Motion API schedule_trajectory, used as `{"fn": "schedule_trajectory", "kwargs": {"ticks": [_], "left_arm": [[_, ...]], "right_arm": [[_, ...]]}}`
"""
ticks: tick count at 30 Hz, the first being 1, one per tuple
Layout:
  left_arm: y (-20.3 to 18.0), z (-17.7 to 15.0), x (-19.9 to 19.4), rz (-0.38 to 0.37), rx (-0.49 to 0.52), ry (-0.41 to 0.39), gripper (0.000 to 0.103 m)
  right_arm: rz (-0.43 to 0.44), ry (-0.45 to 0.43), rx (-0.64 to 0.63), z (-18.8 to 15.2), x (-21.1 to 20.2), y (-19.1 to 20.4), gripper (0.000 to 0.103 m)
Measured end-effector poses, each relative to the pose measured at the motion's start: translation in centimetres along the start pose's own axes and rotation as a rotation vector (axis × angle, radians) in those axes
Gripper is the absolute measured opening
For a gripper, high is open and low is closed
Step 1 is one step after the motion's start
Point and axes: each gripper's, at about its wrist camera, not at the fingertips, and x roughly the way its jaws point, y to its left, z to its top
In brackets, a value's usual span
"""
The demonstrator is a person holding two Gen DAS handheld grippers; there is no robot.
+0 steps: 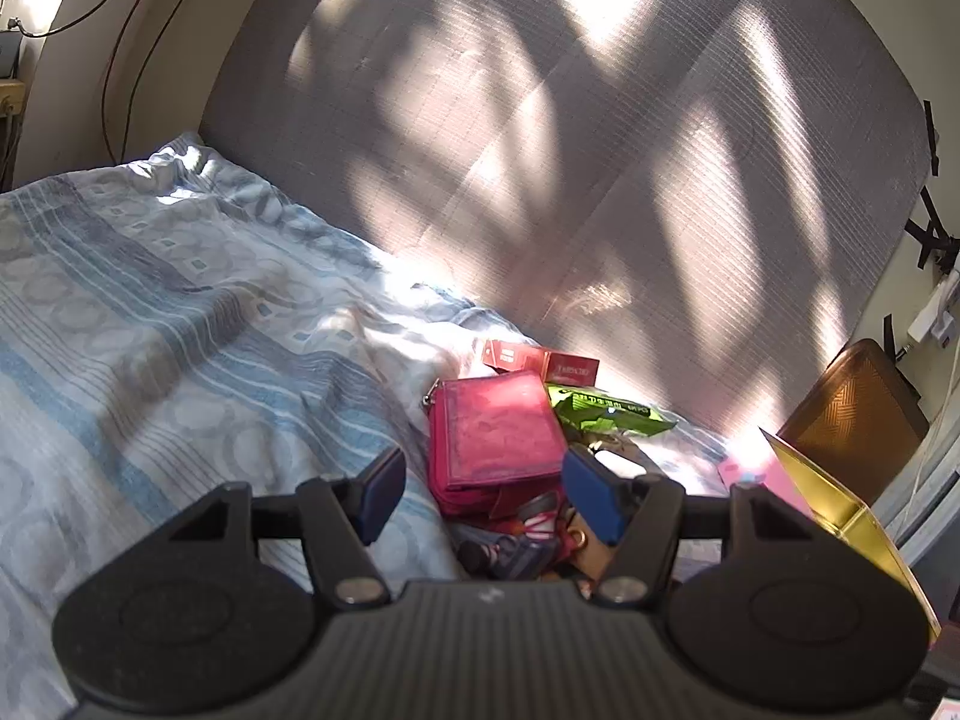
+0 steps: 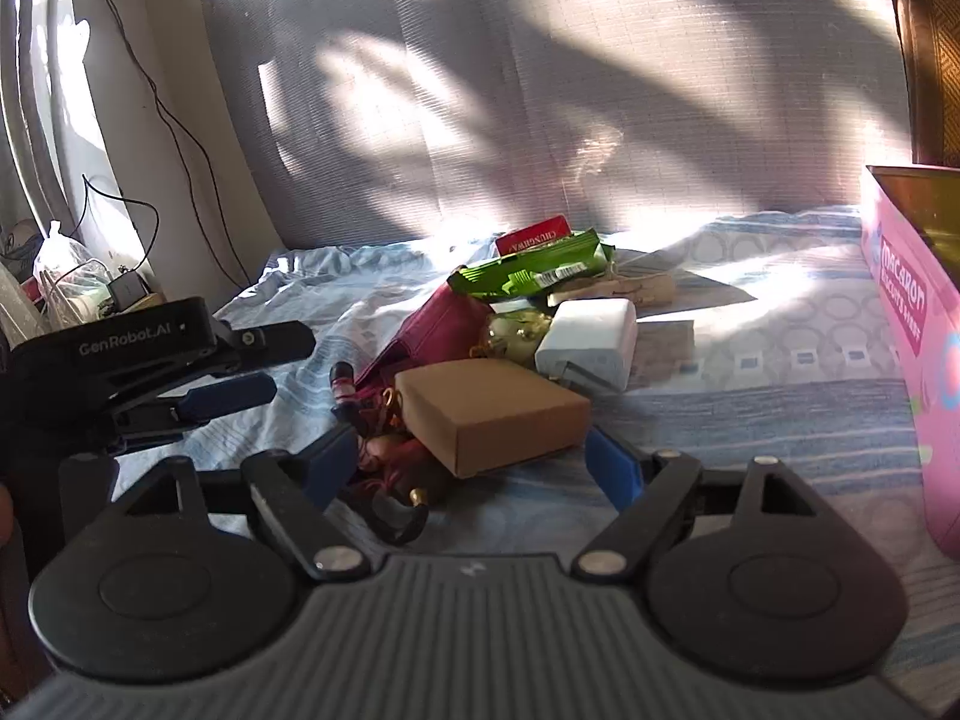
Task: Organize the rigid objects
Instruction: 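Move the right tool to the brown cardboard box and grasp it, then lift the brown box with the right tool toward the tin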
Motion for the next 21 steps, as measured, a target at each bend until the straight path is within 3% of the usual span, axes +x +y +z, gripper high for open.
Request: {"fn": "schedule_trajectory", "kwargs": {"ticks": [5,9,10,11,21], "left_arm": [[-0.4,-0.2,0.3,-0.004,0.021,0.013,0.059],[-0.8,-0.4,0.4,-0.004,0.046,0.016,0.059],[-0.9,-0.4,0.5,-0.002,0.052,0.016,0.059],[-0.9,-0.4,0.5,0.001,0.056,0.017,0.059],[-1.4,-0.7,0.4,-0.012,0.096,0.012,0.061]], "right_arm": [[0.014,0.065,-0.062,1.2,2.8,-0.5,0.094],[0.088,0.156,-0.034,1.4,4.9,-1.1,0.096],[0.1,0.145,-0.038,1.5,4.9,-1.0,0.085],[0.097,0.143,-0.044,1.4,4.8,-0.7,0.082],[0.049,0.109,-0.064,-1.5,-1.6,-1.9,0.075]]}}
